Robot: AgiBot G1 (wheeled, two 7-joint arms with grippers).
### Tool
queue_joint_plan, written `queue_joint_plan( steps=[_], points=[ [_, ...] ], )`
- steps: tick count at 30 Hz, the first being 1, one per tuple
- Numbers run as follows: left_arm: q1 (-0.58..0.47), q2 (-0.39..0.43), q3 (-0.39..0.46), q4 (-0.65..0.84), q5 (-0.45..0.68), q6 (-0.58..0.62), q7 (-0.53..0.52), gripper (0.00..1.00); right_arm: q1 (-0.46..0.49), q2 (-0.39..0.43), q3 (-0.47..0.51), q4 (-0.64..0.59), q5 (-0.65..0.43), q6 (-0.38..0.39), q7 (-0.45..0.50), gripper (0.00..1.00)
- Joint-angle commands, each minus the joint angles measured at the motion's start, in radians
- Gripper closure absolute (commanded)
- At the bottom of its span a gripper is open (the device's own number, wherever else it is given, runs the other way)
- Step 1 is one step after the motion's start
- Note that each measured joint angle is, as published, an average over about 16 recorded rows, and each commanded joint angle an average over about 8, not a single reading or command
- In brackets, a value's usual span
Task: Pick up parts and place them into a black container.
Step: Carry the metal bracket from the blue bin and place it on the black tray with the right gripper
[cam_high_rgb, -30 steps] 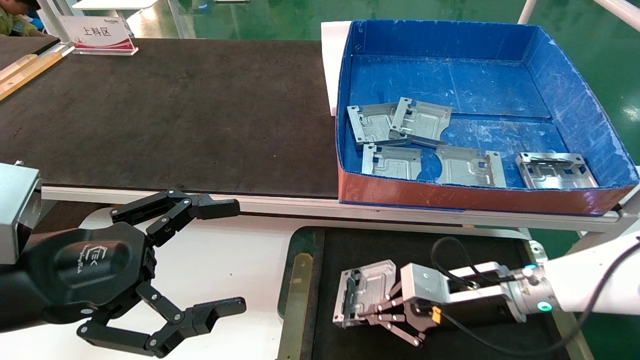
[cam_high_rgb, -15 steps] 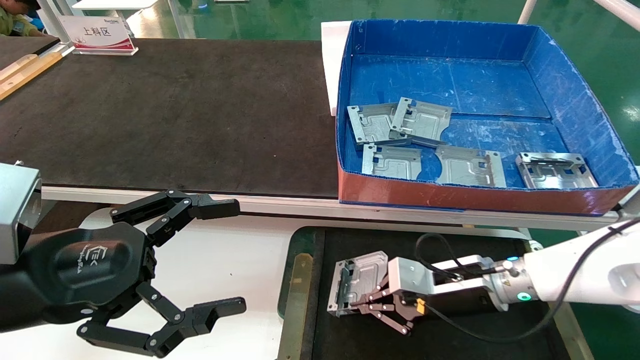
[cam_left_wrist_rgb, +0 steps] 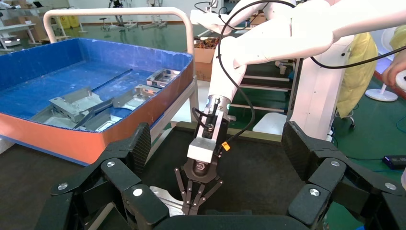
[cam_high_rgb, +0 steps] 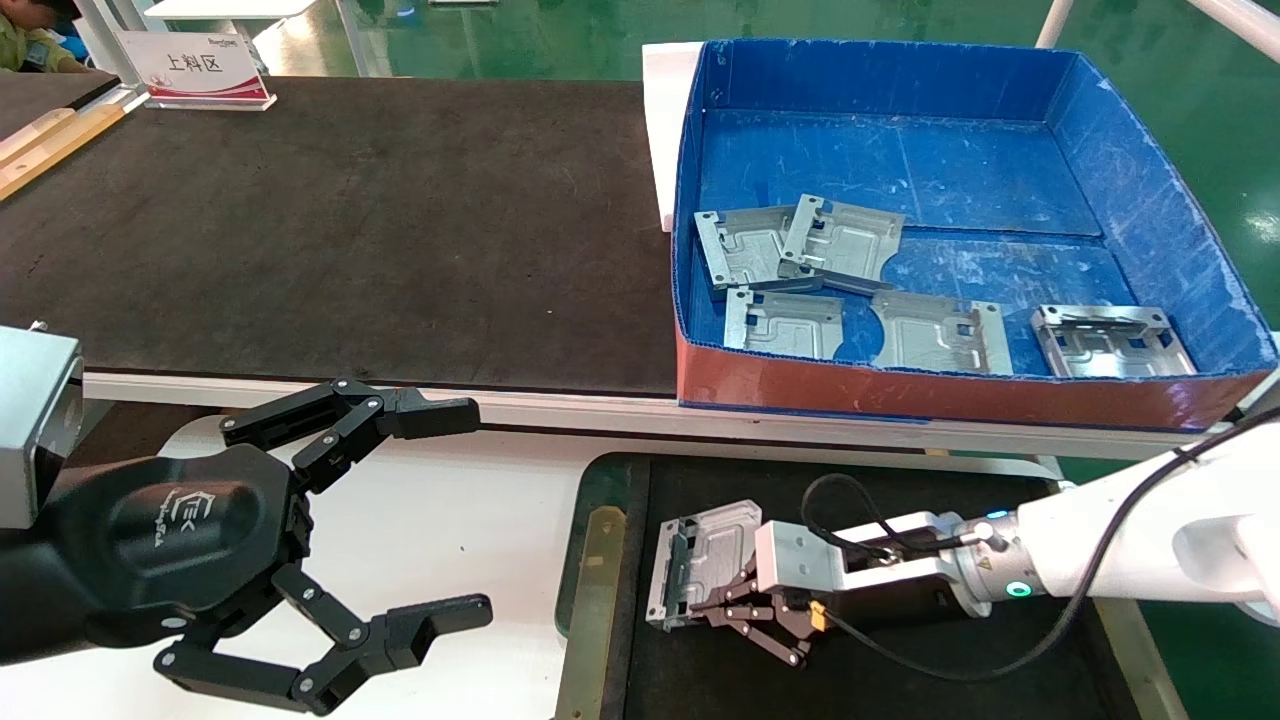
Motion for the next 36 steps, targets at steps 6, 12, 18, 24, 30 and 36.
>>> queue_joint_plan(
  steps=[6, 12, 18, 24, 30, 36],
  points=[
    [0.000, 0.000, 0.000, 0.000, 0.000, 0.000, 0.000, 0.00, 0.001, -0.009, -0.003, -0.031, -0.006, 0.017, -0.032, 1.00],
    [0.000, 0.000, 0.000, 0.000, 0.000, 0.000, 0.000, 0.00, 0.001, -0.016, -0.008, -0.046, -0.013, 0.023, -0.054, 1.00],
    [0.000, 0.000, 0.000, 0.000, 0.000, 0.000, 0.000, 0.00, -0.001, -0.019, -0.014, -0.061, -0.022, 0.044, -0.065, 1.00],
    [0.000, 0.000, 0.000, 0.000, 0.000, 0.000, 0.000, 0.00, 0.001, -0.022, -0.012, -0.071, -0.020, 0.068, -0.071, 1.00],
    [0.000, 0.000, 0.000, 0.000, 0.000, 0.000, 0.000, 0.00, 0.002, -0.025, -0.010, -0.074, -0.017, 0.083, -0.079, 1.00],
    [0.000, 0.000, 0.000, 0.000, 0.000, 0.000, 0.000, 0.00, 0.004, -0.035, -0.008, -0.076, -0.015, 0.108, -0.085, 1.00]
  ],
)
